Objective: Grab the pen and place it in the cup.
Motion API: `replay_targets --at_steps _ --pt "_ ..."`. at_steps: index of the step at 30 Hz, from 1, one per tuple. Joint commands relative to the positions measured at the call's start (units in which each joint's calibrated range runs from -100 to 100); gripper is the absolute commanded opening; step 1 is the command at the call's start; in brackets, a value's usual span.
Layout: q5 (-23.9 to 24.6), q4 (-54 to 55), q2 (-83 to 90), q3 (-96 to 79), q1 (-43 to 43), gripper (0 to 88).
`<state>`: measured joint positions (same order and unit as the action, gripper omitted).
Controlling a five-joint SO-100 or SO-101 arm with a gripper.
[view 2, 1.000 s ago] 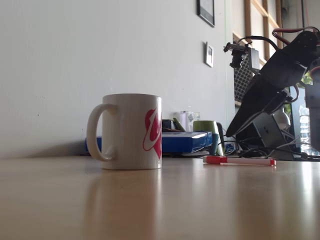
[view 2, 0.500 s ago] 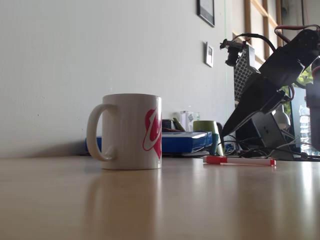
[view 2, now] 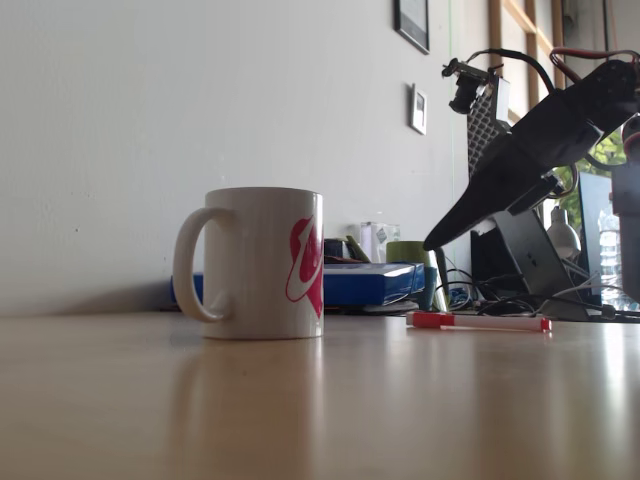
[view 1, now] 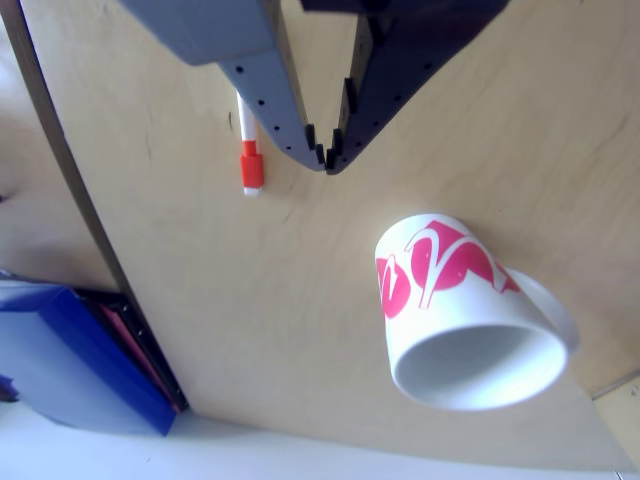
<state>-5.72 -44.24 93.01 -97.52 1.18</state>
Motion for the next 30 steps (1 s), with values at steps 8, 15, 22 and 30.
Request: replay_targets --at_steps 8,15,22,30 --pt "1.77 7.03 -10.19 7.39 3.2 10.5" --pt "3.51 11.94 -37.24 21.69 6.95 10.5" --pt "3.51 9.53 -44.38 27.58 12.46 10.5" --pt "3.35 6.52 -45.04 27.67 13.05 10.5"
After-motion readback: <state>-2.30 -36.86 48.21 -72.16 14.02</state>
